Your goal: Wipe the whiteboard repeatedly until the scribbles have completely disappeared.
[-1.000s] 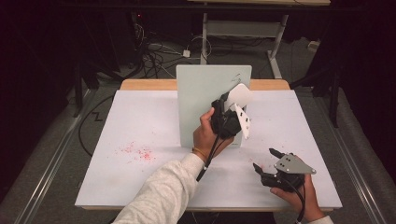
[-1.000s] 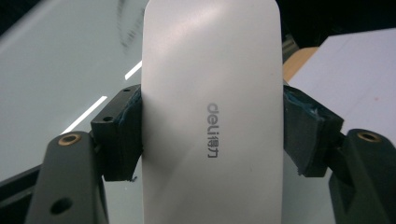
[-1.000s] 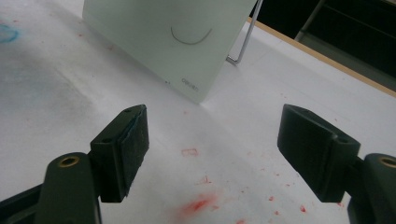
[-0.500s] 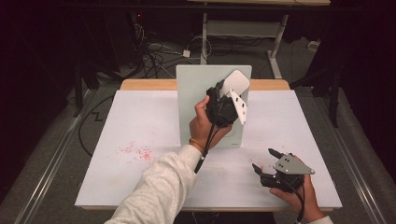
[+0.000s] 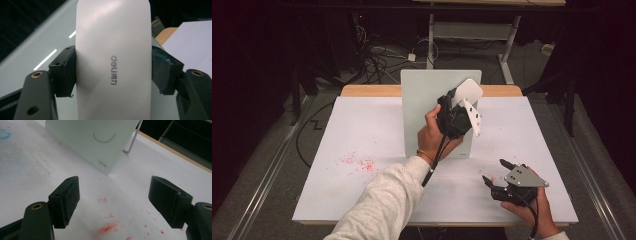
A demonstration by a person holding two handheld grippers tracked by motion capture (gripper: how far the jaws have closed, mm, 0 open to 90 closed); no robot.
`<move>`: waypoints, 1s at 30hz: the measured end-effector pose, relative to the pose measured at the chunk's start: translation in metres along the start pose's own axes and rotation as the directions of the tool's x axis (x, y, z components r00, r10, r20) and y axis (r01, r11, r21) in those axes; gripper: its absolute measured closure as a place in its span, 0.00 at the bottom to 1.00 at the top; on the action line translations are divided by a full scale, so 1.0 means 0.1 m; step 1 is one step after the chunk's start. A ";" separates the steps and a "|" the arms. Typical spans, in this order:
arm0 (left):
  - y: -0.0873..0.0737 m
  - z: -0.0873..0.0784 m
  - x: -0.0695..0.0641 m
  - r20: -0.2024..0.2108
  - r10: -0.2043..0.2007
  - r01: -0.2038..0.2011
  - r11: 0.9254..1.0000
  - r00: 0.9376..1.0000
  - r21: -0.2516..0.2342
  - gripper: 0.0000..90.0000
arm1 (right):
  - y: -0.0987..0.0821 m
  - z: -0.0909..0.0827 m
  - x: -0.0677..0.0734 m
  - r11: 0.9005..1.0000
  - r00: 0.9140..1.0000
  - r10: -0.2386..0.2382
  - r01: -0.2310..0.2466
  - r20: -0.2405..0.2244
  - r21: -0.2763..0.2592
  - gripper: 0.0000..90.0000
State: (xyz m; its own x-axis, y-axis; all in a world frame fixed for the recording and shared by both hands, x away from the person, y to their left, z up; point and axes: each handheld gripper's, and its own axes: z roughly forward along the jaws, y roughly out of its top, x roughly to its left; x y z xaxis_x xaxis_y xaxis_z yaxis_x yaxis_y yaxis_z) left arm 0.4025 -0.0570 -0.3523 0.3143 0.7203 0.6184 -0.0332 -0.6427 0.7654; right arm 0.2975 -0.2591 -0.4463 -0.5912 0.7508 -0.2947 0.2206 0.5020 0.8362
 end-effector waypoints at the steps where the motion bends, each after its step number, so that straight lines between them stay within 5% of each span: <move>1: -0.03 0.00 -0.04 0.001 0.002 -0.002 1.000 1.000 -0.001 0.32 | 0.00 0.00 0.00 1.000 1.000 0.005 -0.005 0.002 0.000 0.28; 6: -0.27 -0.05 -0.31 0.017 0.041 -0.042 0.999 0.999 0.018 0.32 | 0.00 0.00 0.00 1.000 1.000 0.000 0.000 0.001 0.005 0.29; 9: -0.31 -0.05 -0.36 0.010 0.060 -0.060 0.998 0.998 0.020 0.32 | 0.00 0.01 0.01 1.000 1.000 0.002 -0.002 -0.001 0.007 0.29; 12: -0.30 -0.06 -0.31 0.040 0.025 -0.026 0.999 0.999 0.021 0.32 | 0.00 0.01 0.01 1.000 1.000 -0.003 0.003 0.001 0.009 0.28; 17: -0.16 -0.04 -0.10 0.015 -0.015 0.015 1.000 1.000 0.008 0.32 | -0.01 0.02 0.01 1.000 1.000 -0.004 0.004 -0.001 0.014 0.28; 24: 0.10 0.03 0.09 -0.032 -0.007 0.007 1.000 0.999 -0.008 0.32 | -0.01 0.02 0.02 1.000 1.000 -0.008 0.008 -0.006 0.016 0.29; 30: 0.21 0.06 0.10 -0.052 -0.002 0.002 1.000 0.999 -0.006 0.32 | -0.01 0.02 0.01 1.000 1.000 -0.009 0.009 -0.007 0.016 0.29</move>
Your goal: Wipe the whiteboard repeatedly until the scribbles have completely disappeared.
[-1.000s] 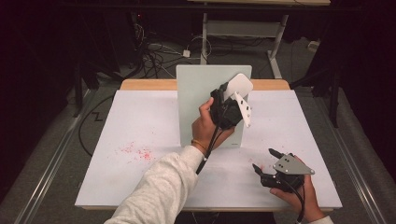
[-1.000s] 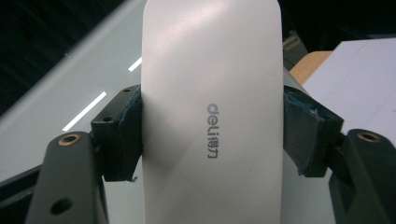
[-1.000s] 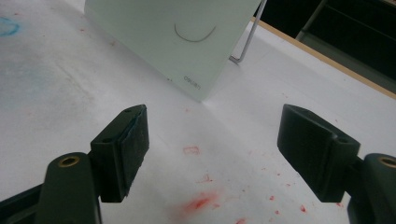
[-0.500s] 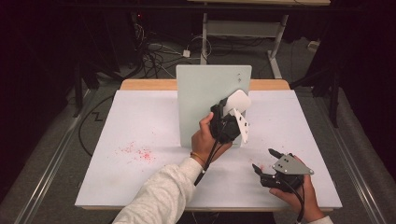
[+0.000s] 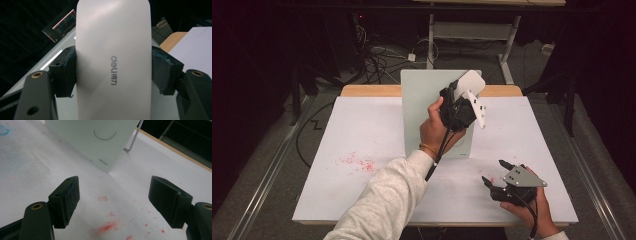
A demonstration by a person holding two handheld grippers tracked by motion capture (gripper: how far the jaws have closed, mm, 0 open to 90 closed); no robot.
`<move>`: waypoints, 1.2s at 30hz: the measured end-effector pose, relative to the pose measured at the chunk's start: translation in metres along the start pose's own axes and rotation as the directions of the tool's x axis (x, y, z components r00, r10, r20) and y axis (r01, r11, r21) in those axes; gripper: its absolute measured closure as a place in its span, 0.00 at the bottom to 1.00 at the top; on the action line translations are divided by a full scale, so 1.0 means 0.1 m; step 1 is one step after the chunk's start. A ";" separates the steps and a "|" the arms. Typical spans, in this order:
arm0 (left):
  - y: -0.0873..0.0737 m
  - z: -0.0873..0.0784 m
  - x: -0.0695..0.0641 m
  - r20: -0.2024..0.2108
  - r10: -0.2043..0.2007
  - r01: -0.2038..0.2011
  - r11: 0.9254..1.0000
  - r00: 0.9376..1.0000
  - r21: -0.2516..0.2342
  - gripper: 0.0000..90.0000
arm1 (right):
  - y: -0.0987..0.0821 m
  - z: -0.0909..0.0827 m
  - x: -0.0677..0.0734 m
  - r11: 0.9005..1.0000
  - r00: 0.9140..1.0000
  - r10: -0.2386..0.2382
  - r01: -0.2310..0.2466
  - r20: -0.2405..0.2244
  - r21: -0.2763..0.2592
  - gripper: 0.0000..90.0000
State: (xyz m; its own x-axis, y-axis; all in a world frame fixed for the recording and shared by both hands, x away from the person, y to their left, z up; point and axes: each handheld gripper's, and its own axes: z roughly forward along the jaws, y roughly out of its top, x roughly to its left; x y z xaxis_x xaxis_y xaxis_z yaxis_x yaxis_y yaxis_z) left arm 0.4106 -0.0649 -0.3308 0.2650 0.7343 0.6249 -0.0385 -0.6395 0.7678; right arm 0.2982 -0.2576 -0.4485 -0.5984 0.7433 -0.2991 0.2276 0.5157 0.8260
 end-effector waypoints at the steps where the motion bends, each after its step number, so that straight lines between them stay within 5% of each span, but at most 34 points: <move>1: 0.00 0.00 -0.01 -0.004 0.001 -0.001 1.000 1.000 0.001 0.32 | 0.00 0.00 0.00 1.000 1.000 0.000 0.000 0.000 0.001 0.29; 6: -0.04 -0.01 -0.08 0.000 0.025 -0.025 1.000 1.000 0.007 0.32 | 0.00 0.00 -0.01 1.000 1.000 0.001 -0.001 0.002 -0.001 0.29; 16: -0.36 -0.07 -0.50 0.017 0.129 -0.129 0.991 0.991 0.018 0.32 | 0.00 -0.01 0.00 1.000 1.000 0.000 0.000 0.000 0.000 0.29; 21: -0.47 -0.11 -0.58 0.034 0.123 -0.124 0.992 0.992 0.027 0.32 | 0.00 -0.01 0.01 1.000 1.000 0.001 -0.001 -0.001 0.001 0.29; 24: -0.45 -0.12 -0.53 0.061 0.103 -0.105 0.994 0.993 0.034 0.32 | 0.00 0.00 0.01 1.000 1.000 -0.001 0.001 -0.001 0.001 0.29; 27: -0.34 -0.11 -0.35 0.050 0.049 -0.051 0.998 0.998 0.031 0.32 | 0.00 0.00 0.01 1.000 1.000 0.001 -0.001 -0.005 0.005 0.29; 36: -0.04 -0.03 0.08 0.013 -0.002 0.001 1.000 1.000 0.010 0.32 | 0.00 0.01 0.02 1.000 1.000 -0.004 0.004 -0.008 0.007 0.29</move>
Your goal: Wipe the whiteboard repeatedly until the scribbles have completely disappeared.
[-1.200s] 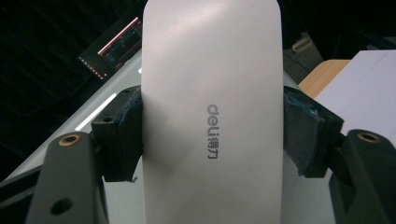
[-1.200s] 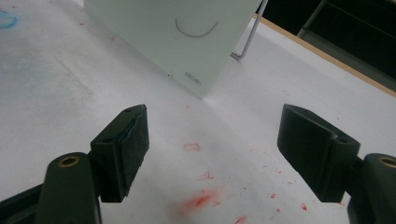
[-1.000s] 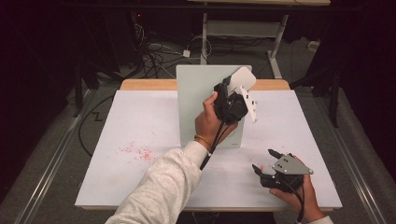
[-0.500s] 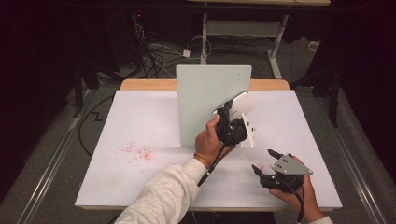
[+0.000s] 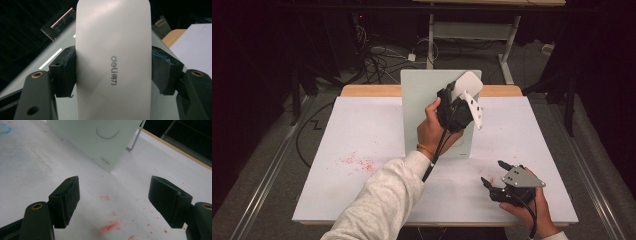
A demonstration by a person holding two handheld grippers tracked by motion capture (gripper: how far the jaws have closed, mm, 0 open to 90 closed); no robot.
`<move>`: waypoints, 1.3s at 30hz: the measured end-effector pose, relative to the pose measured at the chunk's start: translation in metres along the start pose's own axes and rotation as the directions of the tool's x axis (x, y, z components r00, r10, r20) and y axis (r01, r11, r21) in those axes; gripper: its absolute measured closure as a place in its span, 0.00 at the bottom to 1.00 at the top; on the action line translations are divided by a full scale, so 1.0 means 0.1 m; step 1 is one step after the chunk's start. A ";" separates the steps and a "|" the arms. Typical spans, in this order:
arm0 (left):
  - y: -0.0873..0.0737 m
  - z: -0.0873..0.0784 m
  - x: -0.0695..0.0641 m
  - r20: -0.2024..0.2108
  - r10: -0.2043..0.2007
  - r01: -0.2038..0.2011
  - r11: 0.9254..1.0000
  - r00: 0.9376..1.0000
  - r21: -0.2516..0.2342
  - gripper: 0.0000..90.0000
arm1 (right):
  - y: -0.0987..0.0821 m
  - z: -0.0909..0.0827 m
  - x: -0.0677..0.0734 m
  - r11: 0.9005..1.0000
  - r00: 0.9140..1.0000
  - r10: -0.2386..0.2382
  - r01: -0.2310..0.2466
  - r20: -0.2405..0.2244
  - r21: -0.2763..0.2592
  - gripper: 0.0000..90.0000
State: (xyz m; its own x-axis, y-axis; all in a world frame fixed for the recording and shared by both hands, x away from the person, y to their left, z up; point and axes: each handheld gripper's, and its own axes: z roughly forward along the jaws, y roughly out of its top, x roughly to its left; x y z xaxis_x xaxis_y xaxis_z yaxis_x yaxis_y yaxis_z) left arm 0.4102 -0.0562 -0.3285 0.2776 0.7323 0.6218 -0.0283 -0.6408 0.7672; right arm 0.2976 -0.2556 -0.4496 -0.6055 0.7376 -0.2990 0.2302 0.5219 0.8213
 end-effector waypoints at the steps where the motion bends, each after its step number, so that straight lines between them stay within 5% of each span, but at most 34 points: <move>1: 0.03 0.01 0.03 -0.006 -0.011 0.011 1.000 1.000 -0.002 0.32 | 0.00 0.00 0.00 1.000 1.000 0.000 0.000 0.000 0.000 0.29; 7: 0.04 0.01 0.02 0.002 -0.012 0.012 1.000 1.000 0.011 0.32 | 0.00 0.00 0.00 1.000 1.000 -0.002 0.002 -0.002 0.002 0.29; 10: -0.03 0.00 -0.09 0.007 0.024 -0.024 1.000 1.000 0.018 0.32 | 0.00 0.00 0.00 1.000 1.000 -0.002 0.002 -0.001 0.001 0.29; 16: -0.24 -0.04 -0.32 0.031 0.090 -0.091 0.996 0.995 0.021 0.32 | 0.00 0.00 0.00 1.000 1.000 -0.003 0.003 0.000 0.002 0.29; 23: -0.60 -0.14 -0.59 0.079 0.117 -0.122 0.991 0.990 0.059 0.32 | 0.00 -0.01 -0.01 1.000 1.000 0.003 -0.003 0.005 0.002 0.29; 27: -0.86 -0.20 -0.80 0.106 0.183 -0.191 0.979 0.977 0.074 0.32 | 0.00 0.00 0.00 1.000 1.000 -0.006 0.006 0.006 0.003 0.29; 39: -1.19 -0.28 -0.96 0.160 0.277 -0.290 0.954 0.948 0.071 0.32 | 0.00 0.01 0.02 1.000 1.000 -0.010 0.010 0.008 0.011 0.29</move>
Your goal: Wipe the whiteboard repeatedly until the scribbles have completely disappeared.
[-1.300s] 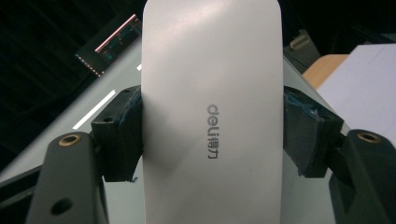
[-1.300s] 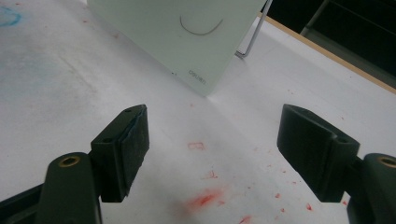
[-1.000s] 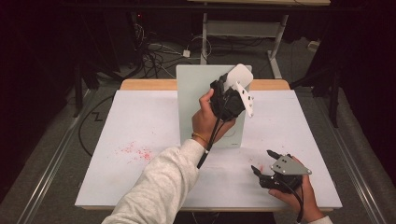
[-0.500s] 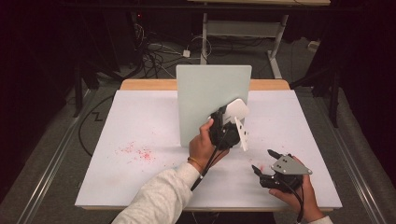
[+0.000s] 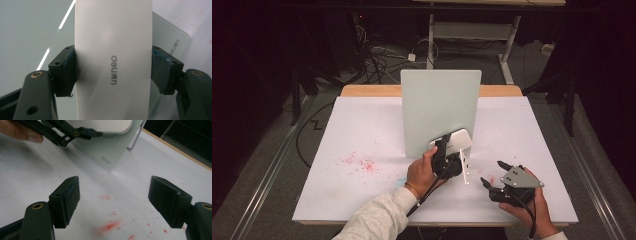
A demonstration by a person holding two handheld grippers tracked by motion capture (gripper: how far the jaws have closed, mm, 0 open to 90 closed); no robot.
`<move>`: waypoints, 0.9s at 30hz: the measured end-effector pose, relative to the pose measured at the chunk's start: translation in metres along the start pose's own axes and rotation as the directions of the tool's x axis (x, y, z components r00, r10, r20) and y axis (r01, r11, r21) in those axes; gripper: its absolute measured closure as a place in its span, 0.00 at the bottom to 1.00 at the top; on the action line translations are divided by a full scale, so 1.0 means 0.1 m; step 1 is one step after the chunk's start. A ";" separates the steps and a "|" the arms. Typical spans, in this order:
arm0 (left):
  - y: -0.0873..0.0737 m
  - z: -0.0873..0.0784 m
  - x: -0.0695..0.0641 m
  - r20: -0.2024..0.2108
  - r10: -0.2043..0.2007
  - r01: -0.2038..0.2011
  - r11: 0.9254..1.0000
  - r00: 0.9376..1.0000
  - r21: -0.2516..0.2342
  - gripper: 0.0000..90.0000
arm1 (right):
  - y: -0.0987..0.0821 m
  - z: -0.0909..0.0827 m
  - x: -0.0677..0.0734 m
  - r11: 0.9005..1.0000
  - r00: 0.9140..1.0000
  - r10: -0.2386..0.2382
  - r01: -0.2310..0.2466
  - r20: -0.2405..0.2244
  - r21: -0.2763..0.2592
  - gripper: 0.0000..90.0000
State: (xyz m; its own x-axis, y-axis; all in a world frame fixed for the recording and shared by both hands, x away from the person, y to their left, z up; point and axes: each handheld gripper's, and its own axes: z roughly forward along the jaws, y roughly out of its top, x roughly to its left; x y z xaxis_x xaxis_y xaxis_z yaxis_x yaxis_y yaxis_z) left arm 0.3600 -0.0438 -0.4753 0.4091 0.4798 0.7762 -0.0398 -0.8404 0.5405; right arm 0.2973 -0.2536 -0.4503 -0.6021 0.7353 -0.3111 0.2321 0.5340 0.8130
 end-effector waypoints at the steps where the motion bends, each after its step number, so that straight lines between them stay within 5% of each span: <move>1: -0.03 0.00 -0.01 0.012 0.001 -0.001 1.000 1.000 -0.003 0.32 | 0.00 0.00 0.00 1.000 1.000 -0.001 0.001 -0.001 0.000 0.29; 7: -0.04 0.00 -0.11 0.025 0.081 -0.082 0.996 0.996 0.027 0.32 | 0.00 0.01 0.01 1.000 1.000 0.000 0.001 -0.002 0.007 0.29; 12: -0.02 0.02 -0.26 0.014 0.173 -0.173 0.984 0.985 0.036 0.32 | 0.00 0.01 0.00 1.000 1.000 -0.011 0.011 0.019 0.013 0.29; 15: -0.02 0.03 -0.27 0.005 0.186 -0.186 0.982 0.983 0.033 0.32 | -0.01 0.01 -0.04 1.000 0.999 0.009 -0.010 0.042 0.013 0.29; 21: 0.00 0.10 -0.30 -0.020 0.248 -0.248 0.969 0.969 0.019 0.32 | -0.01 -0.01 -0.05 1.000 0.999 0.016 -0.016 0.051 0.006 0.29; 27: 0.07 0.14 -0.32 -0.016 0.244 -0.244 0.970 0.970 0.000 0.32 | -0.01 0.00 -0.04 1.000 0.999 0.008 -0.008 0.045 0.011 0.29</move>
State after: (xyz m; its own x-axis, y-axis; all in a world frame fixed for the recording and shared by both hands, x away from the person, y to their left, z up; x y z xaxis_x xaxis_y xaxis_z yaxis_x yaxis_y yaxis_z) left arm 0.3596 -0.0683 -0.5006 0.3721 0.2641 0.8898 -0.1387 -0.9321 0.3346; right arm 0.2999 -0.2573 -0.4500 -0.5654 0.7574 -0.3267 0.2456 0.5327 0.8098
